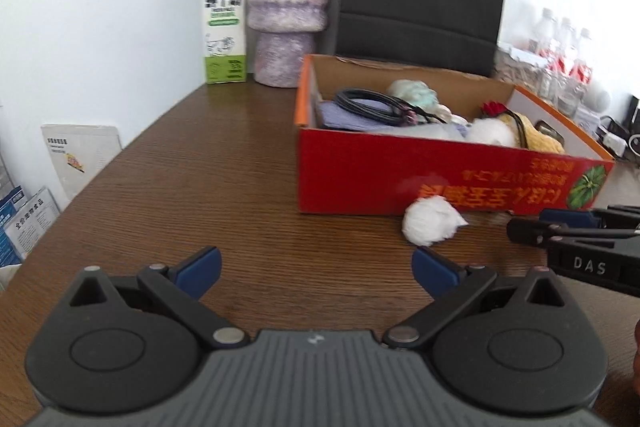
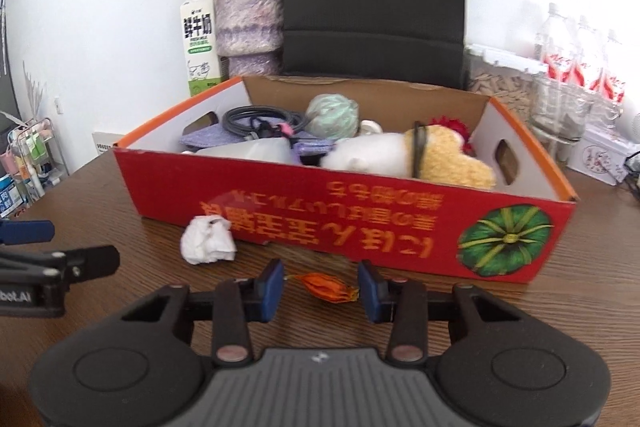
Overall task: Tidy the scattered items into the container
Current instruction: 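Grasp the crumpled white tissue with the left tool while the right tool grasps the orange item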
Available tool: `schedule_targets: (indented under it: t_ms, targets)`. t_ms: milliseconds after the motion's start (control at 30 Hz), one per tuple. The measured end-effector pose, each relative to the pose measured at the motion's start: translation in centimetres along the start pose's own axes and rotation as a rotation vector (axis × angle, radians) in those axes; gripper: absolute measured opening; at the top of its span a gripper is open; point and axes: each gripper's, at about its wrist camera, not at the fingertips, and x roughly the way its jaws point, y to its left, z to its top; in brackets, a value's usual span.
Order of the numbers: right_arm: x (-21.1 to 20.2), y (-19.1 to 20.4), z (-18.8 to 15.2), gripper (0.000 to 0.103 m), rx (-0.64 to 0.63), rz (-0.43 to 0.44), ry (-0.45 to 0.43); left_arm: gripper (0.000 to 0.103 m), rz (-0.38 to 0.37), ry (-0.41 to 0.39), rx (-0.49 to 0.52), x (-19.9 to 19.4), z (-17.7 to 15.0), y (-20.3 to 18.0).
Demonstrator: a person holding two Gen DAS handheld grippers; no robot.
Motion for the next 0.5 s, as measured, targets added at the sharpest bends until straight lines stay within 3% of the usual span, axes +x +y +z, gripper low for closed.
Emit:
schedule_targets:
  t_ms: [233, 367, 500]
  targets:
    - [-1.4, -4.2, -0.8, 0.039, 0.042, -0.03, -0.017, 0.103, -0.027, 0.011, -0.016, 2.6, 1.3, -4.1]
    - [-1.7, -5.6, -0.8, 0.039, 0.054, -0.045, -0.033, 0.102, -0.006, 0.029, -0.025, 4.3, 1.8, -6.1]
    - [-1.8, -6.4, -0.9, 0.04, 0.049, -0.06, -0.038, 0.084, -0.012, 0.03, -0.022, 4.7, 1.8, -6.9]
